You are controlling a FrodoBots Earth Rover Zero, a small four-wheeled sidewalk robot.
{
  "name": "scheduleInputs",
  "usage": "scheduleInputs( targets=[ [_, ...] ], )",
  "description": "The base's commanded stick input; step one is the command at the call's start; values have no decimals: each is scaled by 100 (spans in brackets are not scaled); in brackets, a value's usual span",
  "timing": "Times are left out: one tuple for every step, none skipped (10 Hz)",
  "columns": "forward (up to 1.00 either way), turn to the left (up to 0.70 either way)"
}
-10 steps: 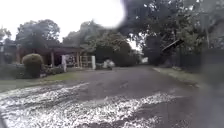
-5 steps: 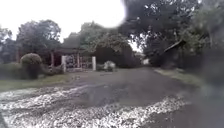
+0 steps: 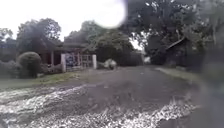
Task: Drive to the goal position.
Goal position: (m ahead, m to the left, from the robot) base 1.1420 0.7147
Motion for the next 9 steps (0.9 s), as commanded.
scheduleInputs(
  targets=[
    [50,0],
    [50,0],
    [50,0],
    [50,0],
    [50,0],
    [50,0],
    [50,0],
    [50,0],
    [50,0]
  ],
)
